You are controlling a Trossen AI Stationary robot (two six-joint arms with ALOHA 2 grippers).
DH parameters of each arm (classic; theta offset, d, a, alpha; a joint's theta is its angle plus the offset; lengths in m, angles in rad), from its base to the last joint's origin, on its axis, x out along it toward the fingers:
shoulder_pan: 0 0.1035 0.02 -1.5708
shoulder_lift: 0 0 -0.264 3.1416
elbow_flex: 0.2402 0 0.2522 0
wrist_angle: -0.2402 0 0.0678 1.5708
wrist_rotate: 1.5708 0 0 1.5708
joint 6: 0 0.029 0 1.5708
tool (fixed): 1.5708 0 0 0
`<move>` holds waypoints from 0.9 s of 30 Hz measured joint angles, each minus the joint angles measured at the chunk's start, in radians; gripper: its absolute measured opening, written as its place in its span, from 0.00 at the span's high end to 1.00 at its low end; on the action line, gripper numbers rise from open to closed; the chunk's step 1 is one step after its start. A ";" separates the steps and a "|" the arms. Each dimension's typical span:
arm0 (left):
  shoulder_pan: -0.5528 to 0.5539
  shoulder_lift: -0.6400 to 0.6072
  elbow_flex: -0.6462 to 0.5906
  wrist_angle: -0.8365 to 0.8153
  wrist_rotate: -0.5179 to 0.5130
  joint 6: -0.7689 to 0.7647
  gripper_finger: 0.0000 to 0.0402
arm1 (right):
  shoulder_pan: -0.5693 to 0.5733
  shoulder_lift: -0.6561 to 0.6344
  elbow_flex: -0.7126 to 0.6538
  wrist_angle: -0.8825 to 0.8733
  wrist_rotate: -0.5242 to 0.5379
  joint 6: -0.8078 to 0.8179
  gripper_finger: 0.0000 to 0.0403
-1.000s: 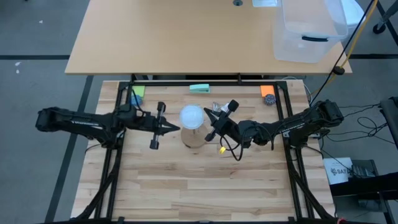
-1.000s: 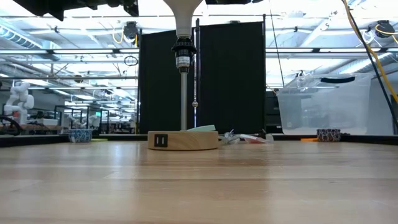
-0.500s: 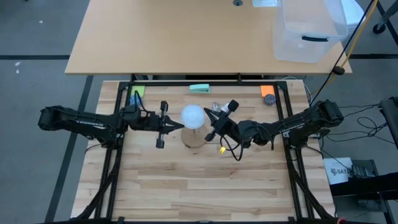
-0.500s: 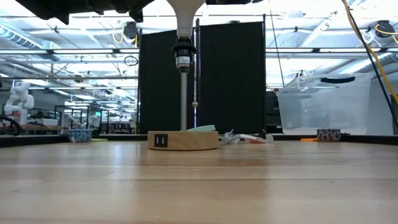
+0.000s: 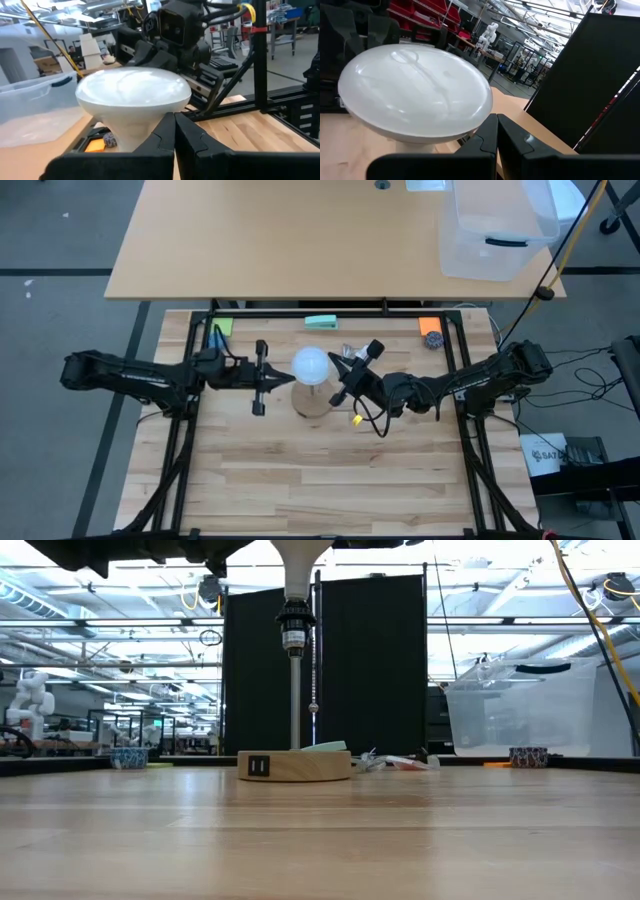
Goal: Screw lightbulb
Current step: Insert the lightbulb into the lamp socket
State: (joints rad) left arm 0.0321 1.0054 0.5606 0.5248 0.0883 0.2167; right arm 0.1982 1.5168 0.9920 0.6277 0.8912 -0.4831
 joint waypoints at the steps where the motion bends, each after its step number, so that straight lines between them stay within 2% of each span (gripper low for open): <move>1: -0.003 -0.006 0.000 0.000 0.000 0.002 1.00 | 0.000 0.000 0.000 0.000 0.000 0.000 1.00; 12: -0.047 -0.063 0.000 -0.028 0.000 0.045 1.00 | 0.000 0.000 0.000 0.000 -0.003 0.000 1.00; 18: -0.061 -0.065 0.019 0.009 0.000 0.063 1.00 | 0.000 0.000 0.000 0.000 -0.003 0.000 1.00; 27: -0.056 -0.026 0.243 -0.332 -0.097 0.115 1.00 | 0.000 0.000 0.000 0.000 -0.003 0.007 1.00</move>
State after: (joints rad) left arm -0.0244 0.9789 0.8038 0.1931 -0.0084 0.3316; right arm 0.1982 1.5167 0.9920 0.6273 0.8886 -0.4760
